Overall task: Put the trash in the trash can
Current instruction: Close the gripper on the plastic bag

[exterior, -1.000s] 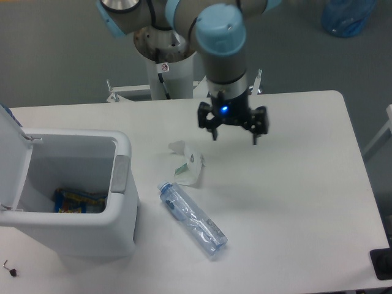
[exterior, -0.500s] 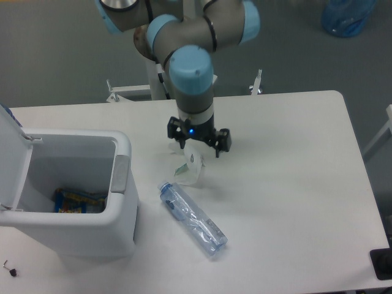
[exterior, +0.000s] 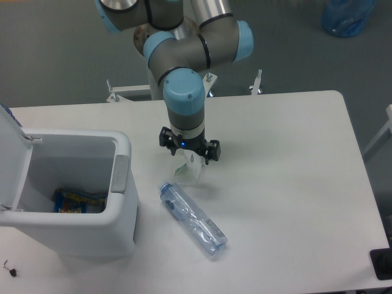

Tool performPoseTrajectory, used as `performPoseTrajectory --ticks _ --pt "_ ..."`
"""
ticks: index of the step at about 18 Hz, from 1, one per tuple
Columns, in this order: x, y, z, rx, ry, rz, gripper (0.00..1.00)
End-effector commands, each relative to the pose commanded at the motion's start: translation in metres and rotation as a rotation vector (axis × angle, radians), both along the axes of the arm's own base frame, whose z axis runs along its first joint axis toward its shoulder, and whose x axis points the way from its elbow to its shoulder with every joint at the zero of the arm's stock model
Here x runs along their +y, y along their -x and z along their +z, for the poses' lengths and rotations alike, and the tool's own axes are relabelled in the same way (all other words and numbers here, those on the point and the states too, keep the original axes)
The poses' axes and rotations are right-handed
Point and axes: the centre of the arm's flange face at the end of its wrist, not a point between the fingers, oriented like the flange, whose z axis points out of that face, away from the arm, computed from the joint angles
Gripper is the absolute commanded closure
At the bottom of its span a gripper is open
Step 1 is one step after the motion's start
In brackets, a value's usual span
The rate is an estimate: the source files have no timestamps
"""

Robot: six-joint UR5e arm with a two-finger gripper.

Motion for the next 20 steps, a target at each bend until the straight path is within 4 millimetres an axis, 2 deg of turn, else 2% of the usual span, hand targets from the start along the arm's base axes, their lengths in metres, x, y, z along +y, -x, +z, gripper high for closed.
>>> performPoseTrajectory --ticks 4,11,13,16,18,20 --pt "0.000 0.000 0.001 0.001 -0.001 0.002 0.55" --pt "0.004 0.004 0.009 0.017 -0.015 0.057 0.96" --pt "0.005 0.006 0.013 0.025 -0.021 0.055 1.00" --pt "0.003 0.017 0.022 0.039 -0.033 0.058 1.00" --pt "-0.004 0.029 0.034 0.051 -0.053 0.072 1.00" --pt "-0.009 0.030 0.059 0.083 -0.081 0.016 1.00"
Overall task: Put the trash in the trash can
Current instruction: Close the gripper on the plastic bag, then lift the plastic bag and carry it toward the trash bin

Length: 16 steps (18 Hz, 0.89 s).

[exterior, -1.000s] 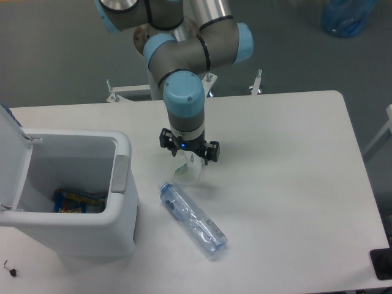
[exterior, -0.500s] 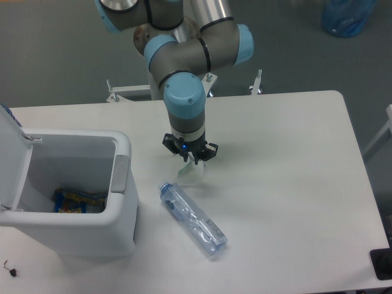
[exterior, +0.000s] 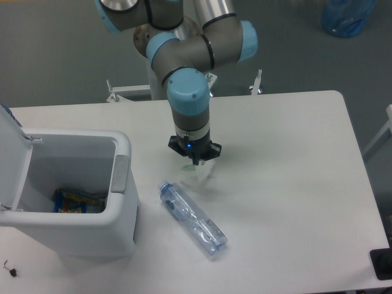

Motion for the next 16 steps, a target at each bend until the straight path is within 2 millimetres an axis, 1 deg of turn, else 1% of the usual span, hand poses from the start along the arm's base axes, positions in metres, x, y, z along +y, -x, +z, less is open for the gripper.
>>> performPoseTrajectory --ticks 1,3,4,5,8,10,12,14,16 --pt "-0.005 0.002 0.013 0.020 -0.011 -0.038 1.00" --pt "-0.017 0.009 0.044 0.046 -0.060 -0.049 1.00" --pt "-0.018 0.013 0.057 0.048 -0.102 -0.041 1.00" --pt "-0.021 0.021 0.067 0.042 -0.142 -0.026 1.00" --pt "-0.027 0.035 0.107 0.044 -0.272 0.026 1.00" --pt "-0.033 0.043 0.129 0.027 -0.365 0.072 1.00" --pt "-0.036 0.051 0.143 -0.006 -0.452 0.110 1.00" --pt "-0.036 0.057 0.161 -0.029 -0.528 0.156 1.00" --pt "-0.031 0.058 0.182 -0.060 -0.602 0.214 1.00"
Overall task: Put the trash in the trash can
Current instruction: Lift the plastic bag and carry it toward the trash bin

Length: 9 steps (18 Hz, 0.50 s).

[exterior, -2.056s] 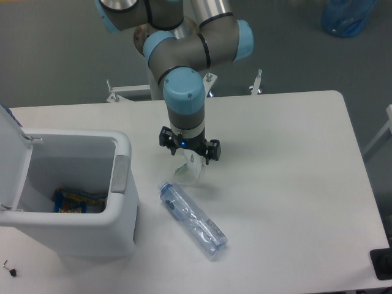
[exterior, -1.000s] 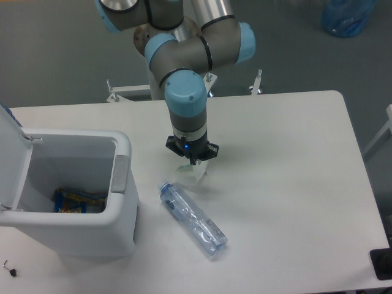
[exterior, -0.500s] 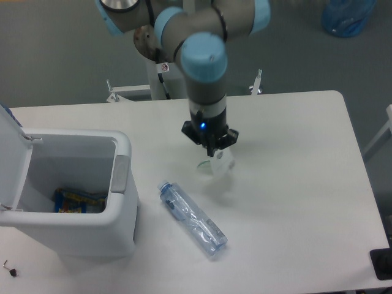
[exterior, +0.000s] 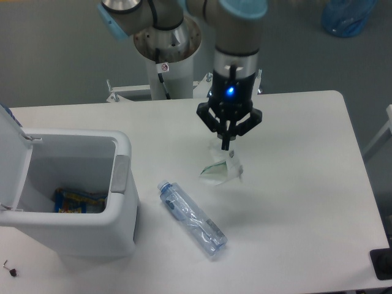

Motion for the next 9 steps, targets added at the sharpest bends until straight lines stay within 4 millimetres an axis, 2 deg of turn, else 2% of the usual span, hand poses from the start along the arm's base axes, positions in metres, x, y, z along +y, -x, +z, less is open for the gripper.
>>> performPoseTrajectory --ticks 4,5,7,9 --pt "0.010 -0.004 0.049 -0.075 -0.128 0.114 1.00" --pt "0.009 -0.009 0.067 -0.070 -0.151 0.135 1.00" --pt "0.011 -0.020 0.095 -0.088 -0.201 0.174 1.00" --pt "0.012 -0.045 0.111 -0.107 -0.235 0.171 1.00"
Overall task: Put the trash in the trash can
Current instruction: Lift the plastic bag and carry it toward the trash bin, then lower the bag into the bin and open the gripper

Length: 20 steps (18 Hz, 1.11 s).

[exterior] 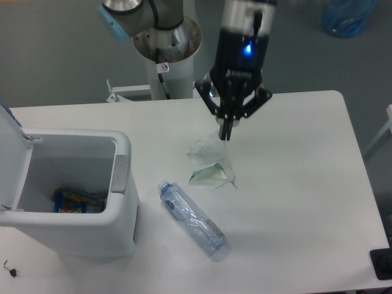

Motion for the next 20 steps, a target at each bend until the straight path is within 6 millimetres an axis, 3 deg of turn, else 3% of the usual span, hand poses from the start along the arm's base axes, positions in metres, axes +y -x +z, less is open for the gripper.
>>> performPoseTrajectory --ticks 4,10,13,20 --pt "0.028 -0.049 0.003 -0.001 -0.008 -0.100 1.00" --pt "0.066 -0.109 -0.022 -0.037 0.022 -0.237 1.00" --pt "0.077 -0.122 -0.022 -0.021 0.008 -0.267 1.00" --pt "0.129 -0.146 -0.072 -0.065 0.046 -0.363 0.98"
